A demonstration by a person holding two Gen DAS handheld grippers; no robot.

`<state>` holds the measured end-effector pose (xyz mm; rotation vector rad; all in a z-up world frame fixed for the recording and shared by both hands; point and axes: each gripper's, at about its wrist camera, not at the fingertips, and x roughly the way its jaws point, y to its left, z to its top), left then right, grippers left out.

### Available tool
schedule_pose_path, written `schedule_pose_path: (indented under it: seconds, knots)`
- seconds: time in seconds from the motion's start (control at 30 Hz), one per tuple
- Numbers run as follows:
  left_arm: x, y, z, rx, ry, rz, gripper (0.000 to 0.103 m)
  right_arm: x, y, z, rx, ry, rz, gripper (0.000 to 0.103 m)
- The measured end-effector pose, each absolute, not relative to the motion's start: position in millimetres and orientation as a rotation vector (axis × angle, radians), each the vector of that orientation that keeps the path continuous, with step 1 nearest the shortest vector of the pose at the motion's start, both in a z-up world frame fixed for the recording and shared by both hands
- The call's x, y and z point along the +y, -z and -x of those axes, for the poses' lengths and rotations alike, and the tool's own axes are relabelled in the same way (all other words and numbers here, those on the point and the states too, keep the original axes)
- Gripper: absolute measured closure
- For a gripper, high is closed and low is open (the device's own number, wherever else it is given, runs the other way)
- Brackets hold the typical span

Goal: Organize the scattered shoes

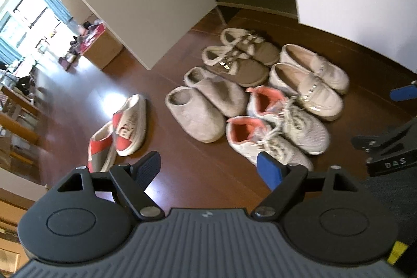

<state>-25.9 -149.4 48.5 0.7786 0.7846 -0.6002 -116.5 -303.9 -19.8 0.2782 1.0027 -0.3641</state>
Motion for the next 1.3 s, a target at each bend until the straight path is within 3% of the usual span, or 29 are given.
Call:
schedule_pose_path:
  seconds: [0.23, 0.33, 0.67, 0.9, 1.07, 1.3]
  knots:
    - [-100, -62, -19, 0.775, 0.545, -0.746, 0.019, -289, 35, 78, 1.055, 0.311, -0.248, 0.001]
    - [-65, -64, -47, 0.761, 0.459, -0.746, 0.008, -279, 44, 55, 1.078, 0.275, -0.233, 0.001]
    - [44, -35, -176, 0.891, 0.187, -0.514, 0.008, -246, 73, -21, 1.151, 0.153, -0.183, 0.001]
    - [86, 32, -285, 0.886, 0.053, -0.256, 0.008, -201, 105, -180, 1.156, -0.024, -0.237, 0.001]
    - [106, 76, -343, 0.848, -0.062, -0.23, 0.008, -186, 132, -308, 1.144, -0.025, -0.271, 0.001]
    - [129, 120, -354, 0.94, -0.063, -0.244, 0.008, -205, 173, -450, 1.039, 0.241, -0.531, 0.004]
